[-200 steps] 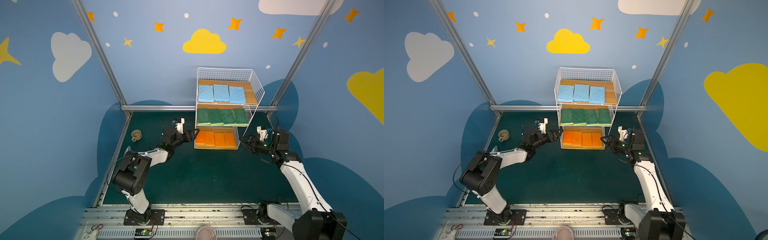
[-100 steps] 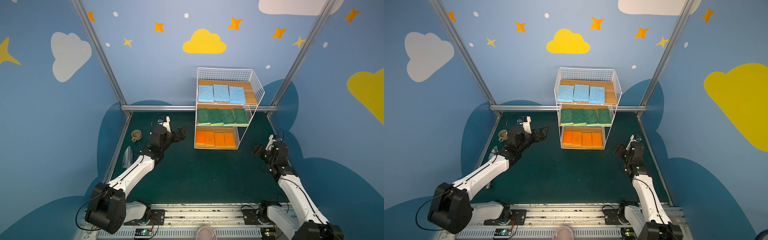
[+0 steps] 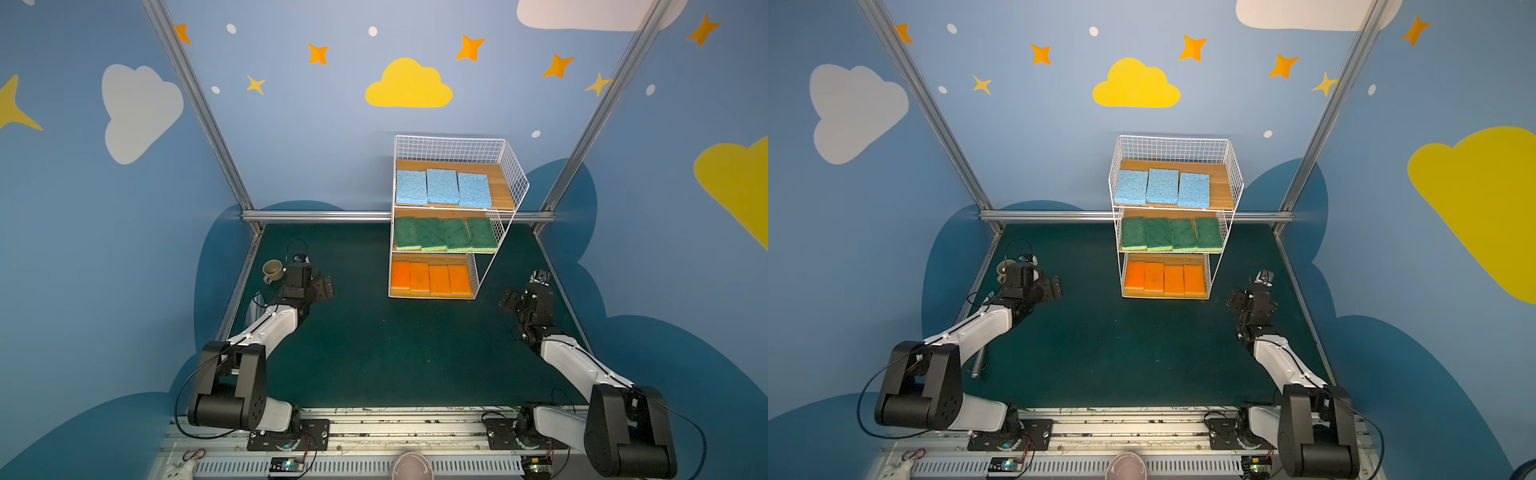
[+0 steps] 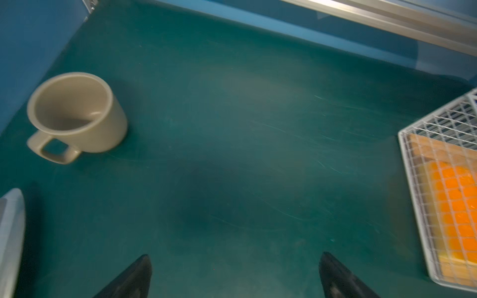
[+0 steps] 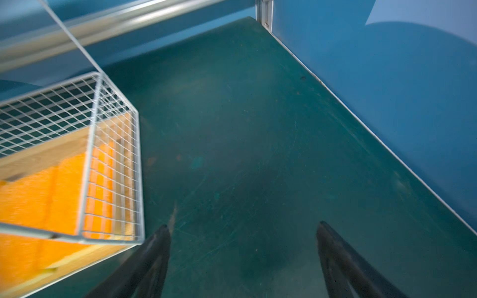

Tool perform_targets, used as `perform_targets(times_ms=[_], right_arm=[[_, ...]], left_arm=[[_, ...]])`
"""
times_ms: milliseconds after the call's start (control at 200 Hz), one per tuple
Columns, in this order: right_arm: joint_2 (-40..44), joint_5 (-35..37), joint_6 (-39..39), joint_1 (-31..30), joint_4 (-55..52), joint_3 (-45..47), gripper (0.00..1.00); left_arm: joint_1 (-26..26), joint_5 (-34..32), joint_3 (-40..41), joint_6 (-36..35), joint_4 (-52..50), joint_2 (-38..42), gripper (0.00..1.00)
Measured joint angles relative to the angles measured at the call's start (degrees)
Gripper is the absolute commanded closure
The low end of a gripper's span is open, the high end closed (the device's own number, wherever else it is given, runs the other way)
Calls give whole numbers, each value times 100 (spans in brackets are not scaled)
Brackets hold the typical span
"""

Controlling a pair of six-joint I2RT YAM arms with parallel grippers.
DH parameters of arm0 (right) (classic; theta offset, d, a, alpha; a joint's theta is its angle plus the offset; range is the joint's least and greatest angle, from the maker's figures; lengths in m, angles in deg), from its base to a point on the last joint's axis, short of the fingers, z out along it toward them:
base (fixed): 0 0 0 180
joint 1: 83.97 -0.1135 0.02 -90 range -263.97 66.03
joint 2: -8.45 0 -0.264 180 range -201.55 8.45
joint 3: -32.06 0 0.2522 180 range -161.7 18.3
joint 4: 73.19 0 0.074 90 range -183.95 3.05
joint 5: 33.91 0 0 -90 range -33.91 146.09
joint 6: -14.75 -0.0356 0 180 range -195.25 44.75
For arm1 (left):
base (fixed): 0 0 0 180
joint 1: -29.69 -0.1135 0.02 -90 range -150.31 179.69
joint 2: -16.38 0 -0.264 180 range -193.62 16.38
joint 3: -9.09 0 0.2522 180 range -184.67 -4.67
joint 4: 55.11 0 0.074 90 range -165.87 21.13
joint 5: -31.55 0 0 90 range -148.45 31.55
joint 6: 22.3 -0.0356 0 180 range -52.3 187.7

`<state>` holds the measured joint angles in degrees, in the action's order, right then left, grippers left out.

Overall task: Arrange cleaning sponges on a shelf
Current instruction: Rotate the shelf at the top-center of the table, then reset both arms

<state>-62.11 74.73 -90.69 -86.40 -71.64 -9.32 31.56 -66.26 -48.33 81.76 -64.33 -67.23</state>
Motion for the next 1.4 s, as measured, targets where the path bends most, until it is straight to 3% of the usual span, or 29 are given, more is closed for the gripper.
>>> perform_targets(times_ms=[165, 405, 591, 706, 991, 1401], right_arm=[[-459, 24, 219, -74, 579, 245, 12], [-490, -26, 654, -417, 1491, 538, 12], [-487, -20, 942, -660, 1897, 826, 10], [-839, -223, 1121, -485, 2212, 730, 10], [-1246, -914, 1121, -107, 1392, -184, 7], [-1246, -1014, 1088, -111, 1137, -216, 7]], left_arm=[[-378, 354, 24, -354, 208, -310, 0], [-498, 551, 835, -769, 1217, -350, 0], [-498, 662, 1808, -1012, 2688, -48, 0], [-503, 984, 2087, -1161, 3390, -361, 0], [-503, 1266, 1978, -1331, 3683, -448, 0], [-503, 1327, 1978, -1386, 3711, -448, 0]])
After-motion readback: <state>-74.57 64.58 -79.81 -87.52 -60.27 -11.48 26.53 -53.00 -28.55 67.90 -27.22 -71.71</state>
